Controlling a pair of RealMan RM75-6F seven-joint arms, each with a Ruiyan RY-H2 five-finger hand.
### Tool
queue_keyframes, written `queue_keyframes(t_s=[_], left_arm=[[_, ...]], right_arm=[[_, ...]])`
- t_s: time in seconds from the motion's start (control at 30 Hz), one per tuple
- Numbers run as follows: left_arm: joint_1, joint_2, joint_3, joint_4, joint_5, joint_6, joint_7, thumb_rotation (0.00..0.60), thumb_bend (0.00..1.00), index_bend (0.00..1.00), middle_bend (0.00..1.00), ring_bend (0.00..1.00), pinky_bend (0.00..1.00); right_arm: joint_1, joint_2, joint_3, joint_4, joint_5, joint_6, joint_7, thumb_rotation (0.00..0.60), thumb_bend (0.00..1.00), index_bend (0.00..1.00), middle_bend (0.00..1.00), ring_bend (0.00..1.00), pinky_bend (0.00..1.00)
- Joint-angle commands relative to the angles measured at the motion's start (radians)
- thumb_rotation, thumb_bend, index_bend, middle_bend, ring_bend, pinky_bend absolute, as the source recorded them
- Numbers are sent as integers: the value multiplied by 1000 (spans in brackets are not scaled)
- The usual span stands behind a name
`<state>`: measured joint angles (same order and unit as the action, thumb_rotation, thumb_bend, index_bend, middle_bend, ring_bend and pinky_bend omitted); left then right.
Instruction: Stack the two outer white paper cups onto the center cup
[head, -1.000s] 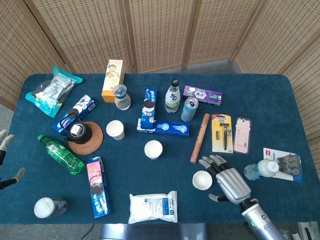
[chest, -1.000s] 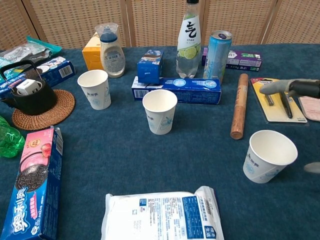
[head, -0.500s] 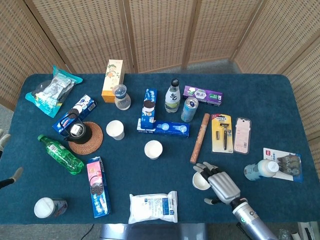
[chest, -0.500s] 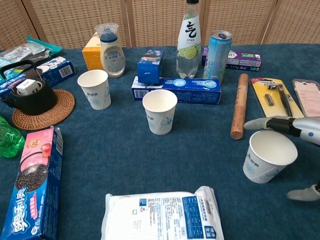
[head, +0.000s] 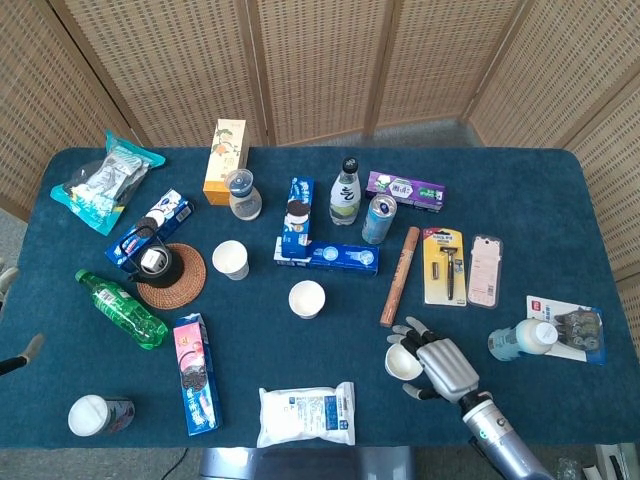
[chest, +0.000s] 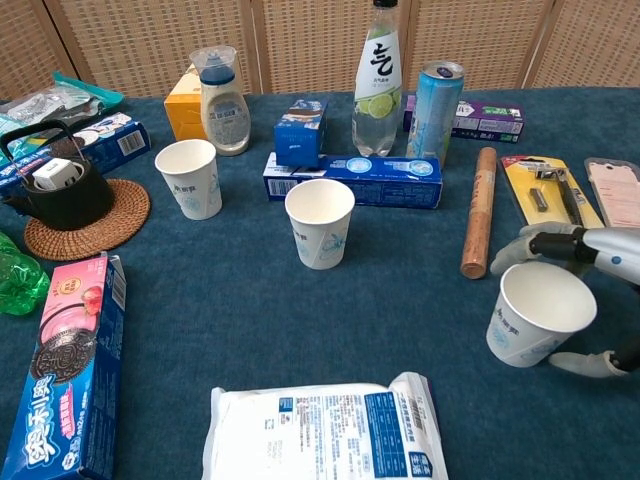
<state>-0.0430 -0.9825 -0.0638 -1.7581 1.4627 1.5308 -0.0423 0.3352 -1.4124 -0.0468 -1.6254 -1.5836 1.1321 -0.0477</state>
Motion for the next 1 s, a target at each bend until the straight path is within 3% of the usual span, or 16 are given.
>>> queue_keyframes(t_s=[0.03,0.33,0.6,0.77,1.0], left_arm=[[0,0,0,0,0,0,0,600,319,0,0,0,0],[0,-2,1,0,1,-2,4,600,319,0,0,0,0],[1,0,2,-2,3,-1,1,600,319,0,0,0,0],[2,1,4,-4,7,-1,-2,600,318,0,0,0,0],[2,3,2,-2,1,-4,-11,600,319,0,0,0,0]], right_arm=[[-5,-11,-4,18,-12,18,14,600,304,312,289,36,378],[-4,-13,-4,17,-32,45,17,600,320,346,319,58,382],[19,19,21,-82,-49,57,-22,600,309,351,326,58,382],[64,27,78,-151,-28,29,-80,600,305,351,326,58,383],[152,-9,201,-175,56,-21,-204,600,344,356,326,59,390]])
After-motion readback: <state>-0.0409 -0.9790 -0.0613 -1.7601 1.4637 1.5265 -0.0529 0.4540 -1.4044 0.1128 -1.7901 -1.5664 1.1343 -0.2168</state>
